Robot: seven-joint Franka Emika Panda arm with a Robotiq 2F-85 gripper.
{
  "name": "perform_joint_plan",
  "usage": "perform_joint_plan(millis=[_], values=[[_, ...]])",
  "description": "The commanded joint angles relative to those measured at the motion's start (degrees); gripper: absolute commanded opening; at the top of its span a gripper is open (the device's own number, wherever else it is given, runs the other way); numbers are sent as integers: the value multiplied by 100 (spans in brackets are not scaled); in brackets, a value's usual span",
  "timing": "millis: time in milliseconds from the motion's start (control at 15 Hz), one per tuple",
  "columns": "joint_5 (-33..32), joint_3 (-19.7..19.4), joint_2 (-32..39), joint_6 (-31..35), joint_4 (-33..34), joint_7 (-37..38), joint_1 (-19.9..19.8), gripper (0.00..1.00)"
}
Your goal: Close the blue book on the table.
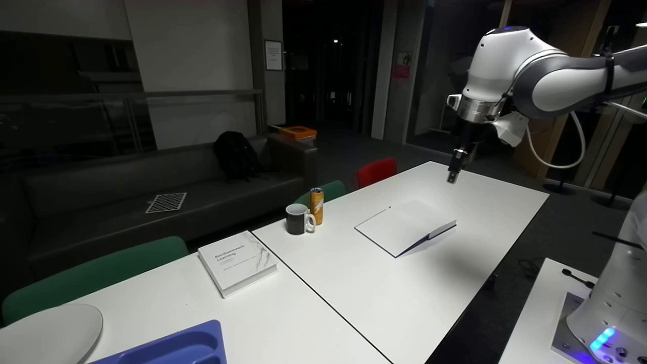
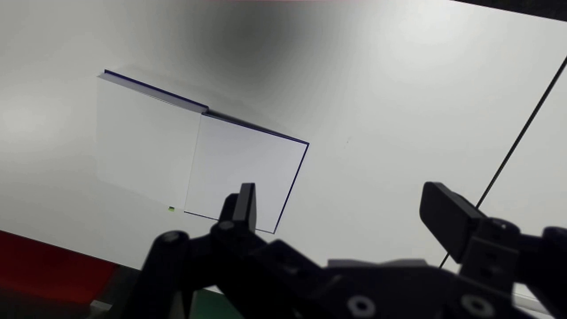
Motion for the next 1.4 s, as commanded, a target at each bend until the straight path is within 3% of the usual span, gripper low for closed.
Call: perform_joint_plan(millis=[0, 333, 933, 1200, 1333], values=[[-135, -177, 29, 41, -38, -255, 192, 100], [-390, -454, 227, 329, -202, -1413, 365, 100], [-241, -1101, 1361, 2033, -682, -2947, 436, 100], [-31, -1319, 2157, 2166, -604, -3338, 352, 100], [96, -1377, 2383, 1860, -473, -3392, 296, 100]])
